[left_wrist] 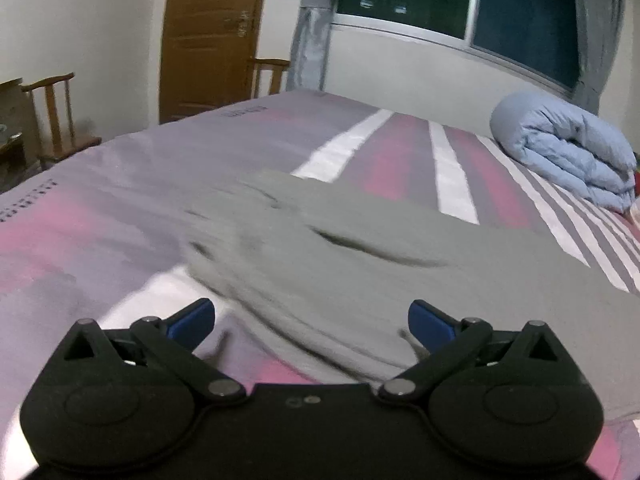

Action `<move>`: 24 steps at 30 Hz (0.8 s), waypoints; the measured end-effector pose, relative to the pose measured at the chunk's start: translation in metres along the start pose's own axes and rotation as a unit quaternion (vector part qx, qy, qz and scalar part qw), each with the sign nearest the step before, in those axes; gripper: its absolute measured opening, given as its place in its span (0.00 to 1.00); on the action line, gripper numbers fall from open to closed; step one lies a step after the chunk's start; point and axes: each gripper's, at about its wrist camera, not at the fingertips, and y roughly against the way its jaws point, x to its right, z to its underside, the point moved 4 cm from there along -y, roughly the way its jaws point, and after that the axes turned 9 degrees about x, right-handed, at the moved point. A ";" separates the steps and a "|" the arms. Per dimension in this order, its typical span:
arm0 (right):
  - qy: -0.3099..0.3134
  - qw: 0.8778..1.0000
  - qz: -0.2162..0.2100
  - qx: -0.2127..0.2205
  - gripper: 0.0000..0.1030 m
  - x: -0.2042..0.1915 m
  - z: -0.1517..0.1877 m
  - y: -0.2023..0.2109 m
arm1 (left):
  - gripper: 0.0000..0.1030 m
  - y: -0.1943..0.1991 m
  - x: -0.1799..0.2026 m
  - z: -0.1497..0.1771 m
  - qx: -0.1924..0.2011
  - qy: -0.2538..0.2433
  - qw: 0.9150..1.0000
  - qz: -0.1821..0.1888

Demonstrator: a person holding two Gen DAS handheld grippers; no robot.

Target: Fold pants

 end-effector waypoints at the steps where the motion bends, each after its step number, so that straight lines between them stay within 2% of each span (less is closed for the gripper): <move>1: 0.010 1.000 -0.013 -0.003 0.15 -0.020 0.009 -0.005 | 0.94 0.001 -0.006 -0.002 0.001 0.000 1.000 -0.001; 5: 0.041 0.996 -0.068 -0.030 0.15 -0.089 0.055 -0.022 | 0.94 0.010 -0.040 -0.008 0.007 0.008 1.000 -0.012; 11: 0.069 0.979 -0.148 -0.125 0.15 -0.182 0.171 -0.056 | 0.94 0.019 -0.084 0.001 0.000 0.037 0.999 -0.030; 13: 0.095 0.964 -0.168 -0.180 0.15 -0.204 0.227 -0.061 | 0.94 0.022 -0.094 0.009 -0.007 0.040 0.999 -0.033; 15: 0.141 0.942 -0.177 -0.249 0.15 -0.214 0.292 -0.064 | 0.94 0.023 -0.101 0.014 -0.013 0.040 0.999 -0.031; 16: 0.178 0.927 -0.165 -0.284 0.16 -0.213 0.321 -0.065 | 0.94 0.023 -0.103 0.015 -0.015 0.039 0.999 -0.030; 17: 0.217 0.920 -0.154 -0.288 0.16 -0.211 0.341 -0.060 | 0.94 0.025 -0.107 0.016 -0.015 0.038 0.999 -0.028; 19: 0.247 0.919 -0.164 -0.260 0.16 -0.213 0.348 -0.049 | 0.94 0.027 -0.110 0.016 -0.012 0.035 0.999 -0.025; 21: 0.242 0.918 -0.164 -0.267 0.19 -0.212 0.346 -0.049 | 0.94 0.027 -0.111 0.017 -0.011 0.034 0.999 -0.023; 23: 0.250 0.910 -0.177 -0.279 0.28 -0.216 0.342 -0.043 | 0.94 0.025 -0.109 0.017 -0.010 0.040 0.999 -0.021; 24: 0.250 0.906 -0.193 -0.281 0.45 -0.220 0.337 -0.038 | 0.94 0.024 -0.108 0.016 -0.010 0.043 0.999 -0.018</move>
